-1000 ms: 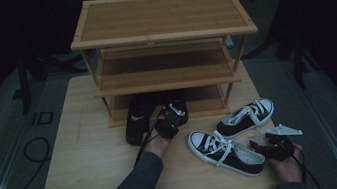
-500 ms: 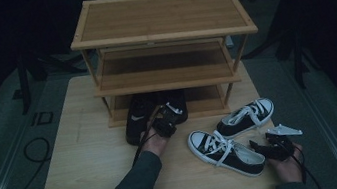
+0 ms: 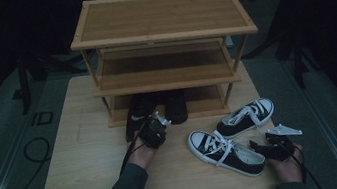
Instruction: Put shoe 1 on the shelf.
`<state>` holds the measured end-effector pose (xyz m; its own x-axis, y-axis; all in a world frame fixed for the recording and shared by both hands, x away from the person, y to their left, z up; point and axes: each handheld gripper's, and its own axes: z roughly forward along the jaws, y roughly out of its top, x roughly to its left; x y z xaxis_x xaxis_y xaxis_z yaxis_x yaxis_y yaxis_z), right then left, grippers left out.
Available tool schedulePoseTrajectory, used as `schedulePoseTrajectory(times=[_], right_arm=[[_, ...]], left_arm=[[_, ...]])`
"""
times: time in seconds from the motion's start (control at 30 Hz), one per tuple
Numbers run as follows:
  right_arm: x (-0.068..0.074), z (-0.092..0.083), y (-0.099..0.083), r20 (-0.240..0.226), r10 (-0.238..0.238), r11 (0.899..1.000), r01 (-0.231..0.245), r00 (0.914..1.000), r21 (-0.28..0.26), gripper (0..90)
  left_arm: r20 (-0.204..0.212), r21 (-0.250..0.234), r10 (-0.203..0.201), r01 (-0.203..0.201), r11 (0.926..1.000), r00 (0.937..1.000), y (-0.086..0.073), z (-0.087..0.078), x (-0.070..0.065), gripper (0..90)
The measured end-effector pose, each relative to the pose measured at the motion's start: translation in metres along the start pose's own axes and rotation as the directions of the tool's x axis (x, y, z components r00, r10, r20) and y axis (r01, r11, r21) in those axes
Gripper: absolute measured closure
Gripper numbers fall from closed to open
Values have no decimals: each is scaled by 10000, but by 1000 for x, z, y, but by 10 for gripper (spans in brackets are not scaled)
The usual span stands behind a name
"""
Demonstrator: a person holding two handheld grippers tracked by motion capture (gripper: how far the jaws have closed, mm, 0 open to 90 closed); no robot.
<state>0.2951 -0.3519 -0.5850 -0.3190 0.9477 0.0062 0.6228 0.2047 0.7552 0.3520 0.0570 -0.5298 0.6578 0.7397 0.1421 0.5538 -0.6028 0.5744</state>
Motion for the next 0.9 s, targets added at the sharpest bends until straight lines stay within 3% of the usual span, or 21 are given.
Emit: schedulePoseTrajectory(times=[0.53, 0.7, 0.9], right_arm=[[0, 0, 0, 0, 1, 10000, -1, 10000, 1, 253], [0, 0, 0, -1, 2, 10000, -2, 10000, 0, 254], [0, 0, 0, 1, 0, 10000, 0, 10000, 0, 254]], left_arm=[[51, 156, -333, 332, 9993, 9994, -34, -13, 17, 895], [151, 268, -197, 193, 9995, 9997, -46, -14, 18, 898], [23, 329, -396, 395, 9987, 9992, -61, -18, 22, 899]])
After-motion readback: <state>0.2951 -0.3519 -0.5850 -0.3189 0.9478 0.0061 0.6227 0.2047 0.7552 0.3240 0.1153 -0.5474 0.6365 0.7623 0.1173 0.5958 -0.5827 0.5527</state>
